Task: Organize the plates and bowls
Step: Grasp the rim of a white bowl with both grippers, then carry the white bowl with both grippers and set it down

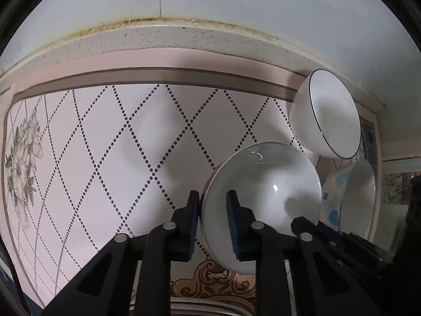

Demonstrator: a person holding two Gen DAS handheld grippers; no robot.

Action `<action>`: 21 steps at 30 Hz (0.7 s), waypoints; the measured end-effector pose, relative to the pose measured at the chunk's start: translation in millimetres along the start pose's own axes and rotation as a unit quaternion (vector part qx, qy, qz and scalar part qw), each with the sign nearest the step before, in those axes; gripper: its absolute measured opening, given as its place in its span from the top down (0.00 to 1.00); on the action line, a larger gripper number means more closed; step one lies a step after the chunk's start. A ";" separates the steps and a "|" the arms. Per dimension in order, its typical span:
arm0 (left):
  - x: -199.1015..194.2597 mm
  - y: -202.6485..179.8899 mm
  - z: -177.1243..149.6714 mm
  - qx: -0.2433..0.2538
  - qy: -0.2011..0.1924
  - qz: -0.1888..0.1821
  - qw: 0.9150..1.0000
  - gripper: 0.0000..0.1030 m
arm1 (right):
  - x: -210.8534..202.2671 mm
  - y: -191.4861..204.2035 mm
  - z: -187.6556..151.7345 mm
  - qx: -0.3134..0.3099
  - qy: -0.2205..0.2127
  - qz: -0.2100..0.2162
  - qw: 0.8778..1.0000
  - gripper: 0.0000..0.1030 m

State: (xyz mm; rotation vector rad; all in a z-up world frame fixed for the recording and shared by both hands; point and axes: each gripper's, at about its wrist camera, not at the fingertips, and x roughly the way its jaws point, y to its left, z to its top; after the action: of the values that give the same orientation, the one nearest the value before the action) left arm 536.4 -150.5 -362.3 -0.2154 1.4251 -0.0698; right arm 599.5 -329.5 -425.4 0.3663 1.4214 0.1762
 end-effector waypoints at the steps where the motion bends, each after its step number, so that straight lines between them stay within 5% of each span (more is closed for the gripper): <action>1: -2.2 -1.8 -2.6 0.004 -0.004 0.002 1.000 0.84 | 0.0 1.5 -0.6 -0.001 -0.002 -0.004 1.000 0.85; 11: -54.0 -20.1 -46.9 0.030 -0.029 -0.006 0.999 0.84 | -39.1 4.7 -25.1 -0.021 -0.015 0.004 1.000 0.85; 21: -85.2 -78.6 -104.4 0.074 -0.035 -0.039 0.996 0.84 | -111.7 -35.1 -91.6 -0.034 -0.028 -0.001 0.999 0.85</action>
State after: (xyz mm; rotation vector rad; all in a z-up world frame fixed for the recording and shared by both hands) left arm 427.3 -223.5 -278.0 -0.1501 1.3355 -0.2288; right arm 489.4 -386.6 -343.4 0.3109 1.3578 0.2117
